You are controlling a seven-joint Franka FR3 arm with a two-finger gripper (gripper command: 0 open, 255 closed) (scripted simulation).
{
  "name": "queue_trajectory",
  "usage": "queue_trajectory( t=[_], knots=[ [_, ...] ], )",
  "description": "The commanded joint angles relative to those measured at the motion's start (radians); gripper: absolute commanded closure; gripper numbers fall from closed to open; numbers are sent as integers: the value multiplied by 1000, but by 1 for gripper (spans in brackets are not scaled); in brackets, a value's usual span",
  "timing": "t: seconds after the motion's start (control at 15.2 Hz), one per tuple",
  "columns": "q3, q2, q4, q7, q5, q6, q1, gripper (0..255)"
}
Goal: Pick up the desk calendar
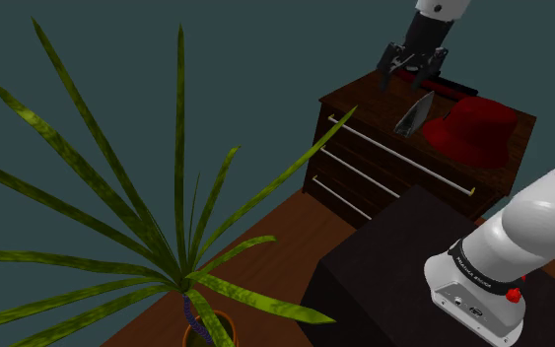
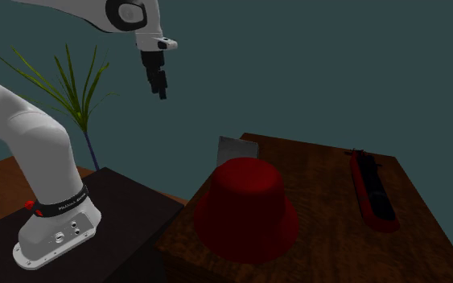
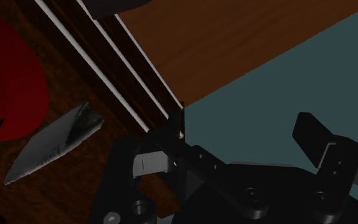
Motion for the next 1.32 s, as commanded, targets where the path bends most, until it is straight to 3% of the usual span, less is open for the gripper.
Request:
queue_trajectory(
  t=[0.0, 1.25],
  knots=[
    [-6, 51, 8, 56, -7, 55, -34, 0],
    [-137, 412, 64, 537, -75, 443, -324, 0]
  ],
)
